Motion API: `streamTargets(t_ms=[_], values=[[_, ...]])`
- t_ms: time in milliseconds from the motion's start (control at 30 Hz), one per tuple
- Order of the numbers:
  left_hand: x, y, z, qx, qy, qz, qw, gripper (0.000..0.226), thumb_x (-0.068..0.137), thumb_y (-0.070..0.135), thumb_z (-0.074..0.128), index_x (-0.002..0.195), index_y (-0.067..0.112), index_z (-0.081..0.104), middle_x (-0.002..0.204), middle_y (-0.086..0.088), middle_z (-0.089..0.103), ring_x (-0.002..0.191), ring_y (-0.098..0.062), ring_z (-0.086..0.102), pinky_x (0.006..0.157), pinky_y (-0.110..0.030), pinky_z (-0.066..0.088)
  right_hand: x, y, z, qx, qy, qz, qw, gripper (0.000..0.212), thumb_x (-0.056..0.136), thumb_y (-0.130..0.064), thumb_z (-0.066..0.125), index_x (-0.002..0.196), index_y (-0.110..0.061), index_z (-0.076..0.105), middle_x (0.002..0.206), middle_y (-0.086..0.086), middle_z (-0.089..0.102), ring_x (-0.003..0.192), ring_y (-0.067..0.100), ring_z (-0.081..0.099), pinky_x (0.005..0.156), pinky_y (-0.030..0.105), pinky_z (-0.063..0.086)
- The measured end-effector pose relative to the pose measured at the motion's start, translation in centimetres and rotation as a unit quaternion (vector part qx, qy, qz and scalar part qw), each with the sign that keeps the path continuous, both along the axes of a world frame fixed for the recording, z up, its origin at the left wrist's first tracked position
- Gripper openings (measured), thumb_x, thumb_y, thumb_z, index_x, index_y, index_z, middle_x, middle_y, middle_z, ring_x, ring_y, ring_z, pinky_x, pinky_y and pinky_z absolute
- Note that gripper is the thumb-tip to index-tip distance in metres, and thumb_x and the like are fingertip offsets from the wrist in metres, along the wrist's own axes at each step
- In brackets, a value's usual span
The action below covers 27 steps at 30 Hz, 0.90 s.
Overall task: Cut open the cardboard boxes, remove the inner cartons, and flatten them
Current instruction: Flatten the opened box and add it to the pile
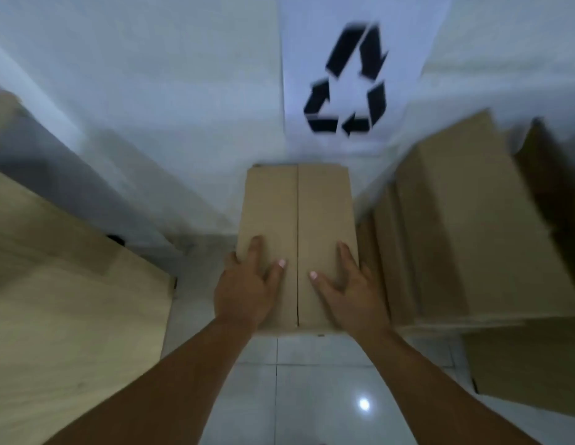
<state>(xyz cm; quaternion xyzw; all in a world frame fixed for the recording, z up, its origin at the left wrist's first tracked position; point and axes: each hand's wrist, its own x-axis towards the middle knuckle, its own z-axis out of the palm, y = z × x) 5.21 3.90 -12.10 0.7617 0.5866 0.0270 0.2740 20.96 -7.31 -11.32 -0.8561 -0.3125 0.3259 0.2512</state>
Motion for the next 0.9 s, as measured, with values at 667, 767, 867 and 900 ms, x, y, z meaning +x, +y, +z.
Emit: streamTargets(t_ms=[667,767,867,900], values=[[-12.9,-9.2,30.8,0.052,-0.034,-0.055,0.997,0.073,0.094,0.069,0.038,0.156,0.035,0.02,0.143,-0.013,0.044,0.122,-0.03,0.054,0.096,-0.037,0.047,-12.5,-11.2,30.2,0.034,-0.052,0.002,0.998,0.089,0.086,-0.072,0.053,0.157,-0.04,0.011,0.155,0.008,0.034,0.137,0.029,0.041,0.103,0.041,0.041],[-15.5,-11.3,31.7,0.072,-0.034,-0.058,0.995,0.072,0.093,0.07,0.038,0.155,0.036,0.023,0.14,-0.013,0.048,0.12,-0.031,0.055,0.094,-0.039,0.05,-14.9,-13.5,31.2,0.04,-0.067,0.009,0.997,0.09,0.085,-0.074,0.052,0.157,-0.039,0.012,0.154,0.008,0.036,0.136,0.029,0.043,0.102,0.042,0.043],[-18.4,-14.1,32.1,0.069,-0.036,-0.047,0.996,0.072,0.093,0.071,0.038,0.154,0.036,0.023,0.144,-0.013,0.046,0.124,-0.033,0.053,0.096,-0.041,0.049,-17.4,-16.2,31.5,0.038,-0.082,0.028,0.995,0.09,0.084,-0.078,0.048,0.157,-0.04,0.013,0.153,0.007,0.038,0.134,0.03,0.046,0.102,0.043,0.044],[-19.4,-15.2,32.2,0.066,-0.035,-0.045,0.996,0.073,0.093,0.071,0.038,0.155,0.036,0.022,0.146,-0.013,0.044,0.125,-0.034,0.052,0.097,-0.042,0.049,-18.2,-17.1,31.5,0.037,-0.084,0.033,0.995,0.089,0.082,-0.08,0.046,0.156,-0.041,0.013,0.153,0.006,0.039,0.134,0.03,0.046,0.102,0.043,0.044]])
